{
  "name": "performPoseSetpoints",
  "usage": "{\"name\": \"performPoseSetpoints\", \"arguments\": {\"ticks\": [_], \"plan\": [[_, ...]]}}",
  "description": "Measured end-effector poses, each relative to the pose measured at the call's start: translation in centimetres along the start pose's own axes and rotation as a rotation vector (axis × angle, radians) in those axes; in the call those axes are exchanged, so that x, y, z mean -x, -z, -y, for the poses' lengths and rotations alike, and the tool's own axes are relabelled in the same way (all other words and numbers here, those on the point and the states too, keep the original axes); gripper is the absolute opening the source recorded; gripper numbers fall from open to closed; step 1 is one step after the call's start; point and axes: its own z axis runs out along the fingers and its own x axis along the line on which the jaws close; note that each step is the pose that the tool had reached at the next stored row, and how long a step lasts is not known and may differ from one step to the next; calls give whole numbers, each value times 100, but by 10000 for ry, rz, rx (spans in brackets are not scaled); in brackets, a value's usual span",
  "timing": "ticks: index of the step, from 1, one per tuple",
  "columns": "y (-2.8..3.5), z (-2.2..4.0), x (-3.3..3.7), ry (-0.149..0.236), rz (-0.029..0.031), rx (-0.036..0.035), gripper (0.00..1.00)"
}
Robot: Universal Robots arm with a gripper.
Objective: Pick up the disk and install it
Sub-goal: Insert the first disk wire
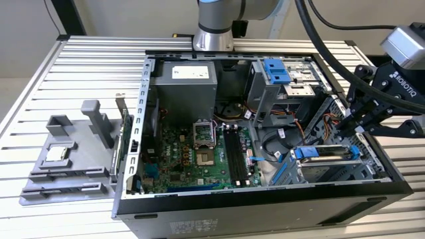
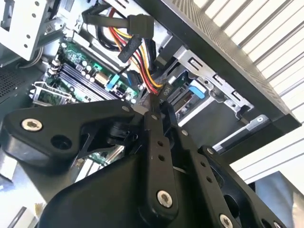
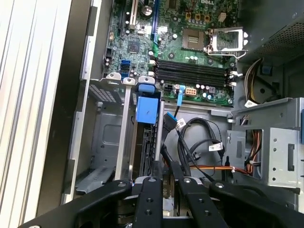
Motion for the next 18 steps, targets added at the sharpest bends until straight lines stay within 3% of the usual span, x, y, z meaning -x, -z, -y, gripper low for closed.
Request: {"name": "performPoseSetpoints", "arguments": {"ticks": [4, 6, 8, 12, 15, 16, 18], "plan": [[-1, -12, 1, -34, -157, 4, 0], [-3, -23, 2, -41, -247, -47, 0], [-7, -40, 4, -28, -337, -176, 0], [-20, -83, 8, -11, -521, -524, 0], [-36, -138, 13, 8, -604, -561, 0], [-42, -162, 15, 2, -670, -556, 0], [-48, -195, 18, -37, -943, -532, 0]]}}
